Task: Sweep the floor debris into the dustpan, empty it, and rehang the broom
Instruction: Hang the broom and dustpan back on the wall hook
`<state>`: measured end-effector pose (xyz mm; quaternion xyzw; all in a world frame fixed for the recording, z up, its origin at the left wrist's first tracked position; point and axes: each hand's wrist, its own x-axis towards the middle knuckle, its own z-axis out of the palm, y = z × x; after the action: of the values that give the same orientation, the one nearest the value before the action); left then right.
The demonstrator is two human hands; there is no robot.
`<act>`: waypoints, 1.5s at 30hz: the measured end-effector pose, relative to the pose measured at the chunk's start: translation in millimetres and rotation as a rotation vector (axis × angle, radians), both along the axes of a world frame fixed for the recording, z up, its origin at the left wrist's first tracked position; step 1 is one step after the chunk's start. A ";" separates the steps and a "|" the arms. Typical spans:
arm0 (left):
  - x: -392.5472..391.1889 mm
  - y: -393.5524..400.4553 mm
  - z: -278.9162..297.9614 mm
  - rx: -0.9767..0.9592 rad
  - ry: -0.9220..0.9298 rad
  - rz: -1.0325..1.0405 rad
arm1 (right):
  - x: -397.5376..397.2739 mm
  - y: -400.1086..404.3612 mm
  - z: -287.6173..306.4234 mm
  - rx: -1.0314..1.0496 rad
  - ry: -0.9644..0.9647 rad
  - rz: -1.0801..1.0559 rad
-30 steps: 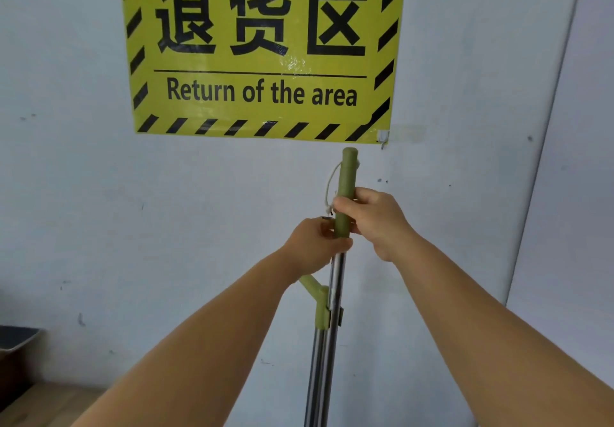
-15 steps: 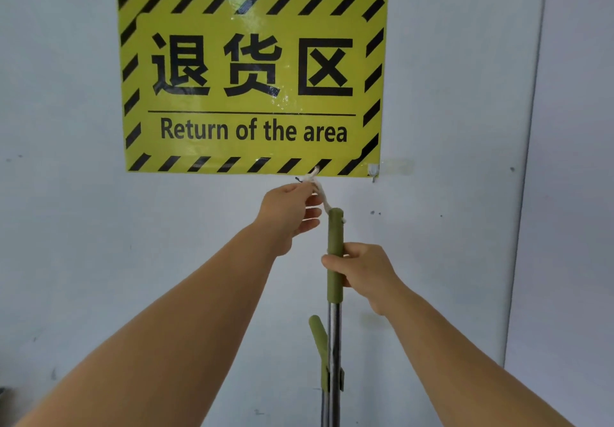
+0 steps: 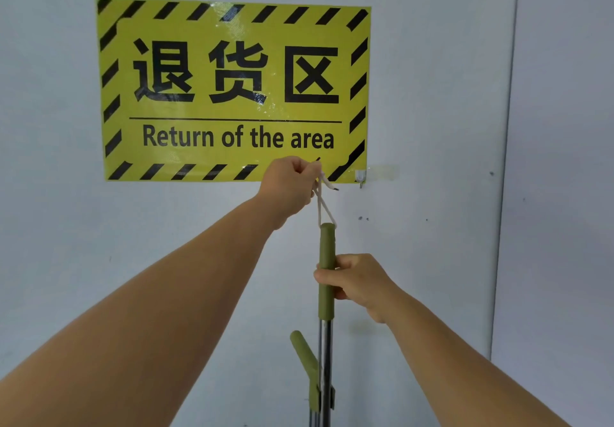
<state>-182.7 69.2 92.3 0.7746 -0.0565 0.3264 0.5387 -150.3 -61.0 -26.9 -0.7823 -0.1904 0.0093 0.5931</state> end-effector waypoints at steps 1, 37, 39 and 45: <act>3.2 -2.7 0.8 0.014 -0.010 0.004 | 1.7 -1.6 -0.8 -0.014 0.002 0.003; 185.9 -44.8 -8.5 0.000 0.231 -0.254 | 192.1 -22.2 87.9 0.393 -0.261 -0.177; 194.5 -45.9 -8.9 0.000 0.205 -0.195 | 202.6 -26.5 90.3 0.370 -0.286 -0.245; 217.6 -42.3 -15.4 0.032 0.034 0.065 | 229.4 -35.0 94.3 0.326 -0.352 -0.354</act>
<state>34.9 26.9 76.9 0.7901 -0.0274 0.3296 0.5162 79.1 -96.0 67.4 -0.6874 -0.1498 -0.2609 0.6611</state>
